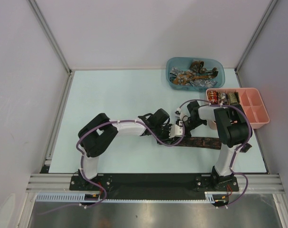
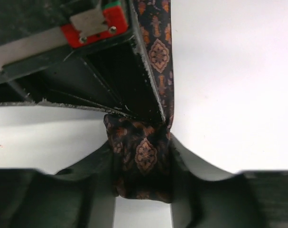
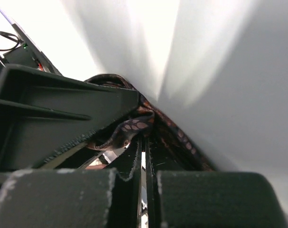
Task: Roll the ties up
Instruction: Roll the tie at the center of the board.
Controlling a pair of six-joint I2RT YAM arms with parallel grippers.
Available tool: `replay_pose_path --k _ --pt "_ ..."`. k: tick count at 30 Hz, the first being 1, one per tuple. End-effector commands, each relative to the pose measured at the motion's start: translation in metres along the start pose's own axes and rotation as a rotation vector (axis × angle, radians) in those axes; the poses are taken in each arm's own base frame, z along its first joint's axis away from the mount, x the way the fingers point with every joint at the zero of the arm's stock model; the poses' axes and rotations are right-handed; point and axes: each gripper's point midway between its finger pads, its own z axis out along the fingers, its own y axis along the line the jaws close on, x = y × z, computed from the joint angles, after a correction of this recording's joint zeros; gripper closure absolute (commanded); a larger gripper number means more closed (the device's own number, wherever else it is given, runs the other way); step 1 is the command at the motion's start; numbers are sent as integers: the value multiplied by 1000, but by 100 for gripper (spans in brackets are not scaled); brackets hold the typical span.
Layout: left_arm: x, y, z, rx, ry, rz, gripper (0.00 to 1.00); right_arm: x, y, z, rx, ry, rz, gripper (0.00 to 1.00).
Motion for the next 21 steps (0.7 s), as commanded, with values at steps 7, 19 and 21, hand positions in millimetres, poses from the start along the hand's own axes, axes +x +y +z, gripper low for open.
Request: replay_pose_path --k 7,19,21 --pt "49 -12 -21 -11 182 -40 83 -28 47 -31 -104 -81 -119 71" --pt "58 -15 -22 16 235 -35 87 -33 62 -28 -121 -87 -112 47" --pt "57 -15 -22 16 231 -29 86 -32 56 -19 -108 -69 -98 48"
